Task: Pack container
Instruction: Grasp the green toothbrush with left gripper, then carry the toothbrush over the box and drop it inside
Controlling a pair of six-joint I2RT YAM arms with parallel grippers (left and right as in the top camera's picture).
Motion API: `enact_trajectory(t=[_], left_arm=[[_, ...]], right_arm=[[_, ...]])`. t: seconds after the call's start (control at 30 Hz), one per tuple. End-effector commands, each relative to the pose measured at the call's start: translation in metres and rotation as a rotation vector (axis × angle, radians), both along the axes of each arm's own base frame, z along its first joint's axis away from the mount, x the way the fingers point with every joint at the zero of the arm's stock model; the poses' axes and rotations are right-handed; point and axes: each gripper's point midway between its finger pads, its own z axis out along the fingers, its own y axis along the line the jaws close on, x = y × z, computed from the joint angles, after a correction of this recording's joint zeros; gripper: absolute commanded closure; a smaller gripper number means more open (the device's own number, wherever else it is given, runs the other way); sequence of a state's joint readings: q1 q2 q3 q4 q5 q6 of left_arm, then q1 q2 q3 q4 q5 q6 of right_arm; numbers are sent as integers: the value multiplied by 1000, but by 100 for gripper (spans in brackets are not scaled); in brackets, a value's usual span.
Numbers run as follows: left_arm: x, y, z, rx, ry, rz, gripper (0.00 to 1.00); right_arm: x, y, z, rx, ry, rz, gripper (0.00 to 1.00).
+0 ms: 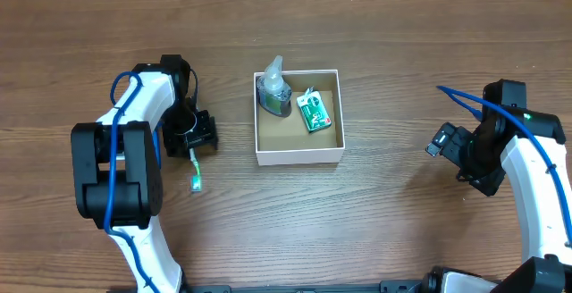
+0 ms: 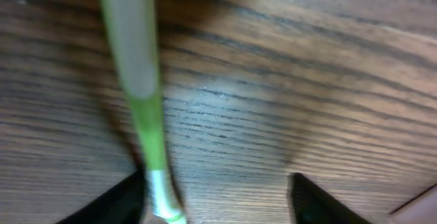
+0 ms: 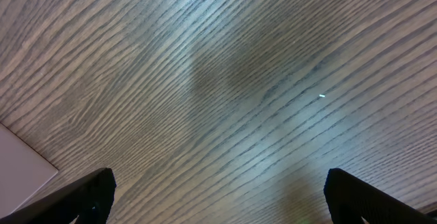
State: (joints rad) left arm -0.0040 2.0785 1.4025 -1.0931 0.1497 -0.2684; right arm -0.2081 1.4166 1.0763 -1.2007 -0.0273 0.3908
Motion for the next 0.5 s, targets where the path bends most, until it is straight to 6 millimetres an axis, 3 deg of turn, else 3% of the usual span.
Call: enact_trajectory(t=[0.0,0.13,0.27,0.33,0.47], left_arm=[[-18,-9,-25,-47,97,3,46],[-23,6,-26,54,123,31,61],[-24,10,-26,82,128,38,66],[-24,10,-26,82,128,38,80],[-24,11,-26,87,127,37,84]], right_arm=[[5,-1,6,-2,-27,4,0],[5,-1,6,-1,-27,4,0],[5,-1,6,-1,-27,4,0],[5,-1,6,-1,-27,4,0],[5,-1,6,-1,-27,4,0]])
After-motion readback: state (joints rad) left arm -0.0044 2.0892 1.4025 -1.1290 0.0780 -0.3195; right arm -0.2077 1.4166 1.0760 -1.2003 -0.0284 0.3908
